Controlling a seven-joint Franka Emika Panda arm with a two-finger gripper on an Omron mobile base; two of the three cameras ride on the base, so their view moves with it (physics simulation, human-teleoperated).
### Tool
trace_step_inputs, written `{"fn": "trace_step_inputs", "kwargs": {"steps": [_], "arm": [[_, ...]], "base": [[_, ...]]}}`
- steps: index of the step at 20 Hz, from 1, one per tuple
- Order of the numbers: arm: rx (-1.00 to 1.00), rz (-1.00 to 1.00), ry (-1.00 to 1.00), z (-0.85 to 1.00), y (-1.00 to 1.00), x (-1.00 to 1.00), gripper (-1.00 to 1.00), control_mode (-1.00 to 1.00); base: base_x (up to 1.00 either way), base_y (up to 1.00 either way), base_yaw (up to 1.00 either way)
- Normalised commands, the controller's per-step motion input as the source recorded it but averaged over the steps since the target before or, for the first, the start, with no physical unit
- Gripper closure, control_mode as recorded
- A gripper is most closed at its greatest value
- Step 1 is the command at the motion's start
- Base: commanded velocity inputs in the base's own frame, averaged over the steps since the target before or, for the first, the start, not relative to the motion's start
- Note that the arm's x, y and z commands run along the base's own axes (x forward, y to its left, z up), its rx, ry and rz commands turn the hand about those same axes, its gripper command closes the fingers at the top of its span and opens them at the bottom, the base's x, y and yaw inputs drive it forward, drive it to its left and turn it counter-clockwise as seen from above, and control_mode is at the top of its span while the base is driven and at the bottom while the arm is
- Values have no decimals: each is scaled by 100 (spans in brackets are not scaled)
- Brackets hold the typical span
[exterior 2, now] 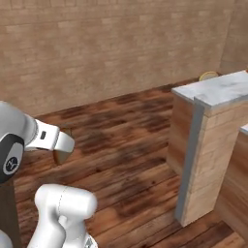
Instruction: Start the toaster. Once the lever pops up, take the bread to the plate on the dining counter.
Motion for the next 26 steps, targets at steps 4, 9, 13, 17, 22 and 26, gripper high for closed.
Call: {"fn": "trace_step_inputs", "kwargs": {"steps": [4,9,13,17,22,26], "arm": [[0,0,0,0,0,0,100,100],[0,0,0,0,0,0,100,100],[0,0,0,0,0,0,100,100],[0,0,0,0,0,0,100,100],[0,0,0,0,0,0,100,100],[0,0,0,0,0,0,100,100]], "base": [[100,100,-53],[100,100,-52],[100,100,-49],[100,100,-48],[100,100,-47],[89,100,-39]]}}
